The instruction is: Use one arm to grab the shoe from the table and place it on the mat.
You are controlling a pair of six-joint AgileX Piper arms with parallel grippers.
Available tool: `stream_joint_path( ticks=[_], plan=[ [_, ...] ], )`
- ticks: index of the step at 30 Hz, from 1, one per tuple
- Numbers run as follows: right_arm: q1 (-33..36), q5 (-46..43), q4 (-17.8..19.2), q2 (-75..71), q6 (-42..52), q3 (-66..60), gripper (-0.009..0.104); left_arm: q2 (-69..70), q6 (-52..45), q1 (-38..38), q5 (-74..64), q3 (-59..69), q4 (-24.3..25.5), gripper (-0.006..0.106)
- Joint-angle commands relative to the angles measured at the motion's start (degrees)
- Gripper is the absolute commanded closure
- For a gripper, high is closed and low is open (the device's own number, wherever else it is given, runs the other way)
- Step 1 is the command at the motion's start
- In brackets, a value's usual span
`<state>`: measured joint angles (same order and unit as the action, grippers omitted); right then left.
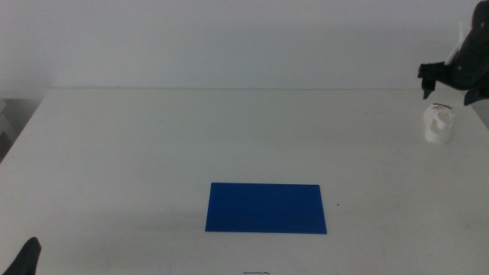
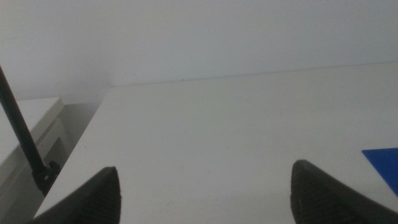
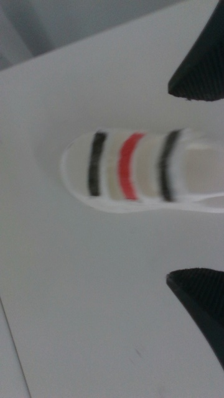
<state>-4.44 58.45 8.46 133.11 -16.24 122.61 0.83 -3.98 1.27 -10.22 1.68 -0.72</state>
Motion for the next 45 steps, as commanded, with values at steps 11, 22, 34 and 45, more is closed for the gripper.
stream_joint_path(
  ticks=[11, 22, 34, 45],
  plan=[
    [-0.42, -2.39, 2.93, 4.86, -2.66, 7.08, 0.021, 1.06, 0.84, 0.26, 4.74, -0.19, -0.49, 0.007],
    [-0.31, -0.23, 6.93, 4.41, -1.97, 7.27, 0.097, 1.06, 0.84, 0.26, 4.74, -0.19, -0.49, 0.007],
    [8.0, 9.67, 6.11, -10.62, -2.43, 2.53, 0.096, 1.06, 0.84, 0.26, 4.74, -0.19, -0.49, 0.007],
    [30.27, 5.42, 9.04, -27.76, -20.81, -18.63, 0.096, 1.06, 0.84, 0.26, 4.74, -0.19, -0.49, 0.007]
  ],
)
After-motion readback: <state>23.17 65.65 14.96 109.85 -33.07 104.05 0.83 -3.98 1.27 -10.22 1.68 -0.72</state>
